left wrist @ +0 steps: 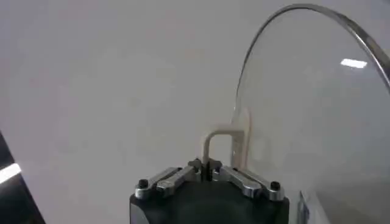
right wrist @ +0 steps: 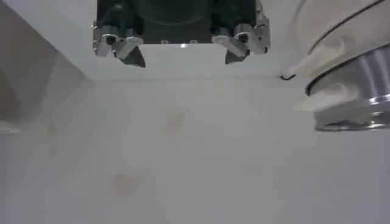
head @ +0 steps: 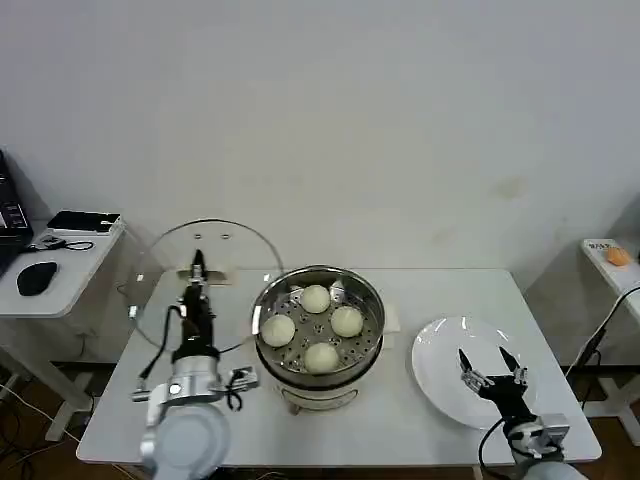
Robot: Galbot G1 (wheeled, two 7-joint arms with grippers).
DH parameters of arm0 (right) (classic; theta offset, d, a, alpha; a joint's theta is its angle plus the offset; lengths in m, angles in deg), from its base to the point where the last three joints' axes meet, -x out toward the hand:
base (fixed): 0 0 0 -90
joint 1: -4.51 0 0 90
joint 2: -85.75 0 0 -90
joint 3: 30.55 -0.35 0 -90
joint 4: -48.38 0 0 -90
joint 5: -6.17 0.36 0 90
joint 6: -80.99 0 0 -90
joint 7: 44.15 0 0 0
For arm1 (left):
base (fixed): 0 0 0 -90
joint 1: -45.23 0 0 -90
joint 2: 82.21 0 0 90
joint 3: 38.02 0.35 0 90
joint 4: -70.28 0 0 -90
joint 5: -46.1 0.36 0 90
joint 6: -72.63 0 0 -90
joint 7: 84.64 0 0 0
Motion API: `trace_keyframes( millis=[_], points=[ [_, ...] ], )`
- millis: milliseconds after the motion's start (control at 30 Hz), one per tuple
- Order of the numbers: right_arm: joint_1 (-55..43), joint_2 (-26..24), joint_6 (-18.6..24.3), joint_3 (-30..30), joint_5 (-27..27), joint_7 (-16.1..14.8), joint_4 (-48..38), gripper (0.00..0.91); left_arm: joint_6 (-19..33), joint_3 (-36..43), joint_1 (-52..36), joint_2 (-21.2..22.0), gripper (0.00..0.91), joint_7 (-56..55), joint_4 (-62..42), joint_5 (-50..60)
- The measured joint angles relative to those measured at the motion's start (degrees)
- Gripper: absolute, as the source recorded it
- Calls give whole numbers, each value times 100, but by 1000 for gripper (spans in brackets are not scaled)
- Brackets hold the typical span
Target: Take steamed baozi put them in steamer then cover it.
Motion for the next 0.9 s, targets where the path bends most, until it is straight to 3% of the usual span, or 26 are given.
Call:
trace_keyframes(
  millis=[367,900],
  points=[
    [23,70,-208,-129,-156,103,132,907,-145,1085,-390,511,0,158,-627,316],
    [-298,-7,-271,-13,-149,117,-105,907,-244,1466,-713,1153,0,370,-1493,559]
  ],
)
